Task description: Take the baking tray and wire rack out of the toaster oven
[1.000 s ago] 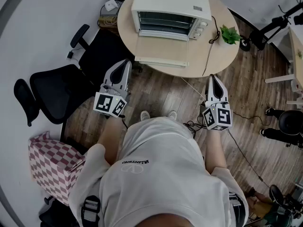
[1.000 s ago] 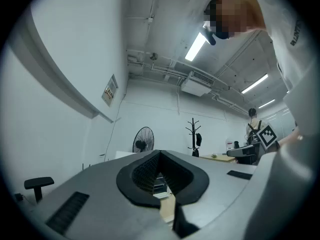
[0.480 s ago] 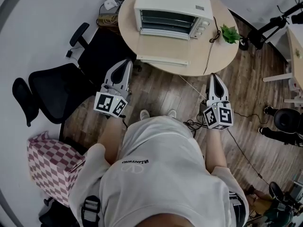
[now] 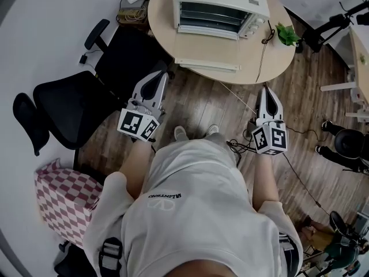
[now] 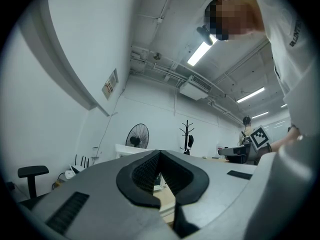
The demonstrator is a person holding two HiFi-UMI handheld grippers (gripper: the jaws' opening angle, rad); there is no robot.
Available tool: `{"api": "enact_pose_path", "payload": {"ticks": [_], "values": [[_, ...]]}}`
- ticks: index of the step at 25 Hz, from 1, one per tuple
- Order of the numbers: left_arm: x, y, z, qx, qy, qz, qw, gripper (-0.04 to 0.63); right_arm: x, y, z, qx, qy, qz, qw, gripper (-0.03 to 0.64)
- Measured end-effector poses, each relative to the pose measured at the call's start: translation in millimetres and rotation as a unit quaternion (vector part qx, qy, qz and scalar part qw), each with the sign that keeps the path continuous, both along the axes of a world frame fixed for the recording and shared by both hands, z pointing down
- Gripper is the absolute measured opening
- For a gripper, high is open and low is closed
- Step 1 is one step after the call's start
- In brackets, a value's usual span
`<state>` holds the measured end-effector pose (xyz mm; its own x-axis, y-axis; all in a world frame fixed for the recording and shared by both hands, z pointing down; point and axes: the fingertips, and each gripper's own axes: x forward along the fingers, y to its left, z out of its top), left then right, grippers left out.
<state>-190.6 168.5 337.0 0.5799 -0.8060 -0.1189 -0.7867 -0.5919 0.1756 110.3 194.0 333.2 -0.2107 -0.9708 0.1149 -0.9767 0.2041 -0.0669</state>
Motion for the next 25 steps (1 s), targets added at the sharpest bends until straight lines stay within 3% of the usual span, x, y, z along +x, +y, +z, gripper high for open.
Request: {"api": "enact_pose_path", "payload": {"ticks": [9, 25], "values": [[-10, -3, 16, -0.014, 0.008, 0.014, 0.9998, 0.002, -17, 2, 6, -0.006, 0.007, 0.005, 1.000, 0.002], [52, -43, 15, -0.025, 0.020, 0.038, 0.9988, 0.002, -10, -47, 16, -0.008, -0.017, -0.033, 0.999, 0.002]]}}
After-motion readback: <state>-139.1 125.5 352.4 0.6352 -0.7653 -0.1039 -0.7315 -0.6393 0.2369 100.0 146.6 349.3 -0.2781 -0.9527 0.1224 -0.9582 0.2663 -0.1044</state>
